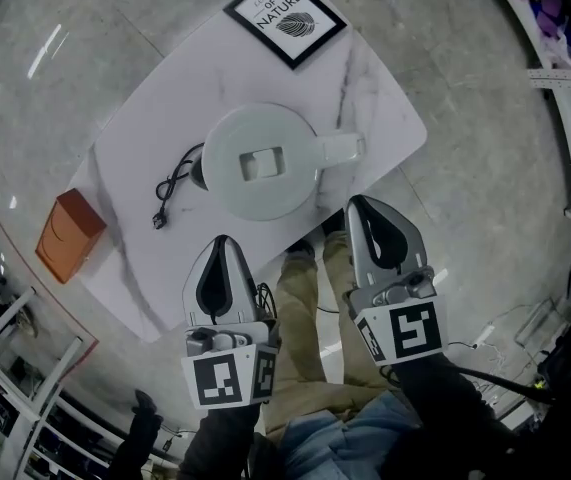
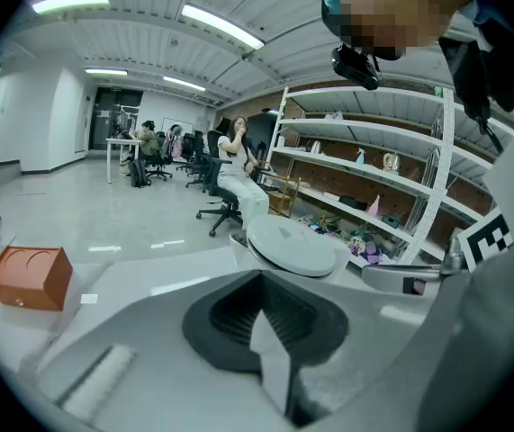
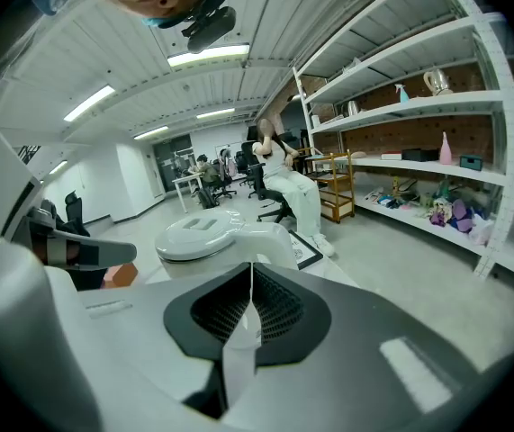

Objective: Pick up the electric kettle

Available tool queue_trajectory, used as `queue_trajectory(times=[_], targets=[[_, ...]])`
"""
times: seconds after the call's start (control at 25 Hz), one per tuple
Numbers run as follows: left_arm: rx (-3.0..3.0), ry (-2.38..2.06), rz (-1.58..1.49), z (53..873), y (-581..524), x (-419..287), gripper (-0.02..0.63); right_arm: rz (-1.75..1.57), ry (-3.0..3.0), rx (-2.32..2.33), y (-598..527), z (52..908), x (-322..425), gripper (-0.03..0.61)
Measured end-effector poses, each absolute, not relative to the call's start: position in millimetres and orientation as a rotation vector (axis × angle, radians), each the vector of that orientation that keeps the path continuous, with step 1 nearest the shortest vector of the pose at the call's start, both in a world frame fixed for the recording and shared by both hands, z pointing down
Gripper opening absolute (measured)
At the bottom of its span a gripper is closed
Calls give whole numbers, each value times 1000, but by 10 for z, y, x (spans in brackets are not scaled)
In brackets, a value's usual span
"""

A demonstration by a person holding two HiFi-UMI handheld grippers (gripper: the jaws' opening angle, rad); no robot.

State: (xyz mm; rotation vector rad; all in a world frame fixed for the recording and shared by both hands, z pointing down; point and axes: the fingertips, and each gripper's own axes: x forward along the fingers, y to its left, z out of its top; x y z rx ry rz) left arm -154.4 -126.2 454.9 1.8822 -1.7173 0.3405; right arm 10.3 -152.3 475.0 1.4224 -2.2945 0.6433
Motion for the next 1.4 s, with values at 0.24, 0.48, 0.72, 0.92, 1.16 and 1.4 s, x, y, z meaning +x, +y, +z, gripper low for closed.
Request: queue_trajectory(times=[0.24,0.48,0.72,0.92,1.16,1.4], targets=[[1839,-1755,371,4746,-1331,-1653,8,641,-2260,1447,-1627,4941,150,61],[1847,-1807,340,4848,-1490,-1816,129,634,-2173,1511,-1704,5177,243,242],[1830,-1822,336,5001,-1576,-1943,137,624,-2142,1515,-1749,5321,235,249],[1830,-1815,329,5067,-1603,-1933,135,617,-2133,1524,-1804,5381,232,249],[1826,-1806,327,5104,-1663,-1926,129,611,-2128,1515,-1875,5414,239,249],[1824,-1807,307,5142,-1755,-1941,118,609,-2123,1499,-1970,5498,220,249]])
